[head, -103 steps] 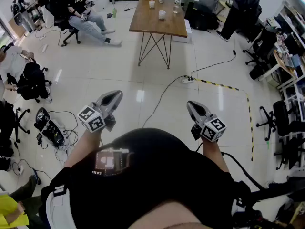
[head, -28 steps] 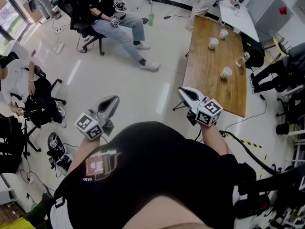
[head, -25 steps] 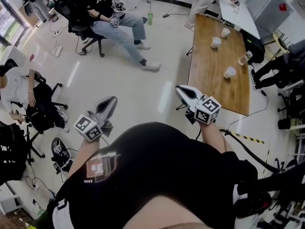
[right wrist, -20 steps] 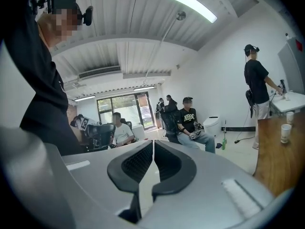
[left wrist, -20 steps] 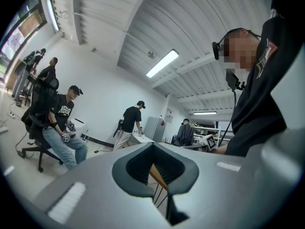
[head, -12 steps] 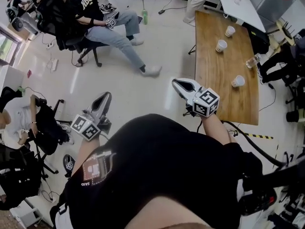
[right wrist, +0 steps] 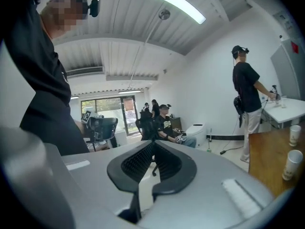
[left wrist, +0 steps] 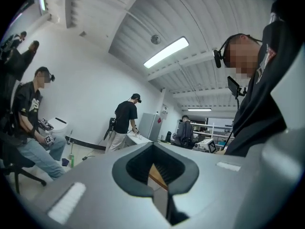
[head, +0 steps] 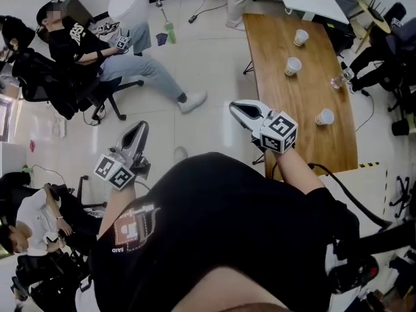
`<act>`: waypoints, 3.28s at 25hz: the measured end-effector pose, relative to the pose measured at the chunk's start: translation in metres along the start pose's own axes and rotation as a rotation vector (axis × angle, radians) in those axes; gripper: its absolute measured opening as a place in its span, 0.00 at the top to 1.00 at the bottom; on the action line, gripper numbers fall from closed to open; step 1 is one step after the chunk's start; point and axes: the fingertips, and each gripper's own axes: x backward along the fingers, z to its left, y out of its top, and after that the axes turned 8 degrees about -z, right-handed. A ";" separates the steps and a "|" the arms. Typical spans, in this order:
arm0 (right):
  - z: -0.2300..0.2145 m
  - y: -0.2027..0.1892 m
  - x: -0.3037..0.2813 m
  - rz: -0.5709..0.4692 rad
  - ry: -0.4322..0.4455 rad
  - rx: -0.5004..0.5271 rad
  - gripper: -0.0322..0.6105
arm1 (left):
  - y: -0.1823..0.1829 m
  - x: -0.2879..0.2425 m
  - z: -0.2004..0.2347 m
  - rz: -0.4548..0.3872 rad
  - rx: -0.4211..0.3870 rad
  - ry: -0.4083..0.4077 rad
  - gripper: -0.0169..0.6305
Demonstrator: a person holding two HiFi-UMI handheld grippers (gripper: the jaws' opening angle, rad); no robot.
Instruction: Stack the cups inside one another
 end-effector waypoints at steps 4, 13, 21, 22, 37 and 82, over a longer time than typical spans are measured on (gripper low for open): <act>-0.062 0.009 -0.019 -0.014 -0.195 0.012 0.91 | -0.006 -0.073 0.058 0.053 0.029 -0.174 0.97; -0.132 0.032 -0.017 -0.117 -0.642 -0.075 0.91 | -0.002 -0.231 0.121 0.207 0.083 -0.592 0.97; -0.197 0.009 0.063 -0.135 -0.856 -0.090 0.90 | -0.056 -0.368 0.081 0.270 0.127 -0.769 0.97; -0.210 0.010 0.074 -0.138 -0.866 -0.088 0.89 | -0.062 -0.387 0.070 0.282 0.127 -0.781 0.97; -0.331 0.019 0.151 -0.202 -1.191 -0.113 0.88 | -0.145 -0.606 -0.030 0.455 0.180 -1.199 0.97; -0.401 -0.087 0.150 0.378 -1.453 -0.215 0.74 | -0.241 -0.658 -0.093 0.616 -0.031 -1.751 0.97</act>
